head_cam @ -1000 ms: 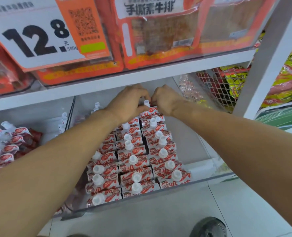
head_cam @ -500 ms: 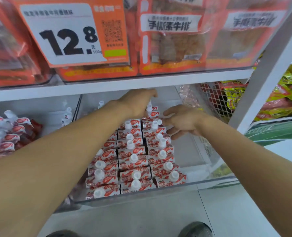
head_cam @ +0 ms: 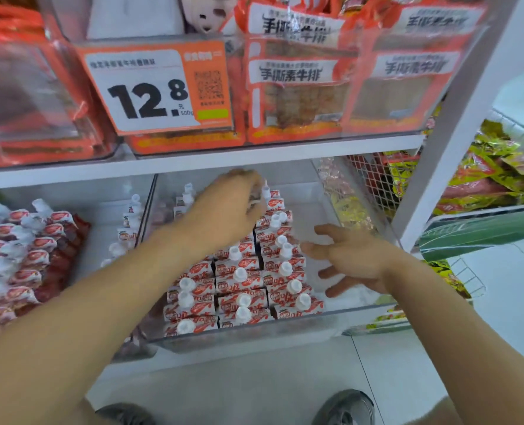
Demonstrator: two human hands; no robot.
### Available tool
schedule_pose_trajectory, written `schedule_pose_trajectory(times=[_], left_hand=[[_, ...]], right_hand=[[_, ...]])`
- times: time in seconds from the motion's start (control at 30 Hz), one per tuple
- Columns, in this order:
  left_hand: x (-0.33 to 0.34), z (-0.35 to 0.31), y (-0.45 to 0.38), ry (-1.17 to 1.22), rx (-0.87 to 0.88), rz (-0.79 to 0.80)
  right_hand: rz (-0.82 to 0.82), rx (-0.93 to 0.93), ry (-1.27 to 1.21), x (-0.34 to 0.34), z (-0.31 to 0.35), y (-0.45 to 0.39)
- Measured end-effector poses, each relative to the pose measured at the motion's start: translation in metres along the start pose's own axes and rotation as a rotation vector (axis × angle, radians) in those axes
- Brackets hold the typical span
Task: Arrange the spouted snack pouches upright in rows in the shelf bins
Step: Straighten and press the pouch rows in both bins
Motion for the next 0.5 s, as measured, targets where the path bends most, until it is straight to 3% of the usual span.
schedule_pose_trajectory(times=[0.1, 0.2, 0.5], left_hand=[[0.008, -0.022, 0.054, 0.142, -0.15, 0.208], [0.029, -0.04, 0.076, -0.002, -0.149, 0.371], [0.064, -0.055, 0.068, 0.11, -0.302, 0.328]], right_hand=[[0.095, -0.023, -0.014, 0.011, -0.009, 0.014], [0.071, -0.061, -0.01, 0.016, -0.01, 0.023], [0.051, -0.097, 0.184, 0.009, -0.011, 0.033]])
Point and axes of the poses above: each hand's wrist, its own y-axis away from the middle knuckle, its own x-axis out of the palm, z = x × y, the point moved 5 cm from there along -y, towards the middle knuckle, and after that the axes turned 6 degrees about y, right-handed, at the moved point
